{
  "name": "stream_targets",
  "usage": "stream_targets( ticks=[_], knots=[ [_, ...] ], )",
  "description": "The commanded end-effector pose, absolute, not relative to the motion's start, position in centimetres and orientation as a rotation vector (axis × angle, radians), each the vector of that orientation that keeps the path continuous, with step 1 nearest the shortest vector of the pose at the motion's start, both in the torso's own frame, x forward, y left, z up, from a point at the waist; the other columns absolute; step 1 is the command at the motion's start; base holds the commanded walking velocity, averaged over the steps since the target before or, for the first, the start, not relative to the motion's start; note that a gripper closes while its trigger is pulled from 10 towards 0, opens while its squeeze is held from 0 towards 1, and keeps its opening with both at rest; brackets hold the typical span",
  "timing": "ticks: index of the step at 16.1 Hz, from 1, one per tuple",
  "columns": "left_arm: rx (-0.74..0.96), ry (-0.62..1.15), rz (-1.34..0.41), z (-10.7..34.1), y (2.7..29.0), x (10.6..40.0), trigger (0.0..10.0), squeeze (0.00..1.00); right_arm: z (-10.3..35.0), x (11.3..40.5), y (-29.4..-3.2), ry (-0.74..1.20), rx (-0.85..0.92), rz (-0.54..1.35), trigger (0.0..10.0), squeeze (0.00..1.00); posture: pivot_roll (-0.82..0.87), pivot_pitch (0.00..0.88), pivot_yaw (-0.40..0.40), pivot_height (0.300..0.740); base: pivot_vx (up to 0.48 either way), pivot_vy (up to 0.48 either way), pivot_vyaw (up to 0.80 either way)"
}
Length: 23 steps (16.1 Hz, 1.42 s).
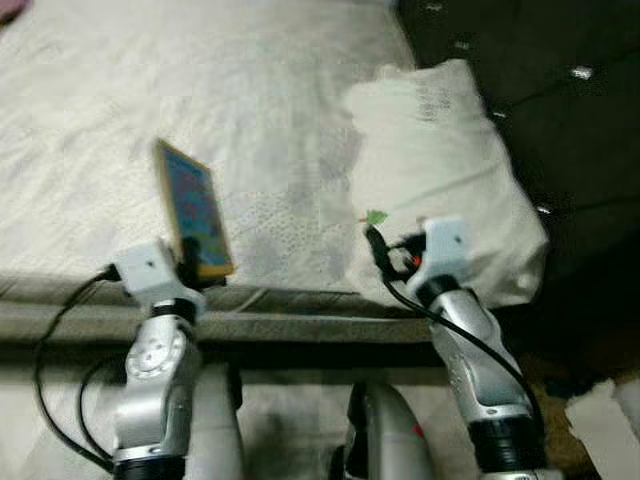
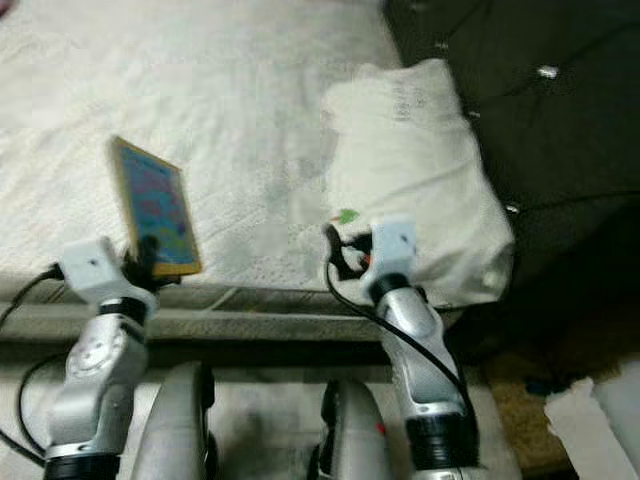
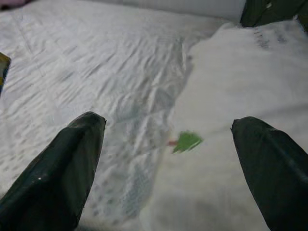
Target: Clean up the room
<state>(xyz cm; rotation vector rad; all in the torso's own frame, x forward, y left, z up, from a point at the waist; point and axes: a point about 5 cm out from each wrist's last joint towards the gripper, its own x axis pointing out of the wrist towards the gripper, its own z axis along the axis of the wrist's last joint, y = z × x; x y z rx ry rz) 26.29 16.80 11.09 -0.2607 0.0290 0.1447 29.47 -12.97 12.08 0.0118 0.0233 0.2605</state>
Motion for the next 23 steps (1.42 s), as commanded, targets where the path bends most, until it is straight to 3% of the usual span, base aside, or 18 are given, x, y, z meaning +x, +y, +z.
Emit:
stream_targets(
  ticks=[1,4,10,14,16,23],
  knots=[
    [-0.277,-0.032,0.087,12.5,15.4,26.6,10.0,0.00,11.7,29.3,-14.2,0.039,-0.003,0.223,10.0,0.00,0.03,0.110,-0.104,0.606,0.439,0.000,0.00],
    [-0.292,-0.027,0.080,12.5,15.2,26.7,10.0,0.00,11.7,29.3,-14.2,0.039,-0.002,0.223,10.0,0.00,0.03,0.116,-0.103,0.606,0.439,0.000,0.00],
    [-0.294,-0.003,0.104,12.0,15.0,27.0,10.0,0.00,11.5,29.3,-14.3,0.041,0.001,0.225,10.0,0.00,0.03,0.116,-0.103,0.602,0.000,0.000,0.00],
    [-0.367,0.028,0.121,11.7,14.9,27.8,10.0,0.00,11.6,29.3,-14.2,0.039,0.000,0.226,10.0,0.00,0.02,0.118,-0.106,0.542,0.000,0.000,0.00],
    [-0.435,0.037,0.105,11.8,14.4,28.4,10.0,0.00,11.6,29.4,-14.3,0.039,-0.001,0.222,10.0,0.00,0.02,0.115,-0.108,0.542,0.000,0.000,0.00],
    [-0.582,0.362,0.000,8.6,11.4,31.5,10.0,0.00,11.7,29.5,-14.7,0.035,-0.025,0.218,10.0,0.00,0.00,0.104,-0.120,0.542,0.000,0.000,0.00]
  ],
)
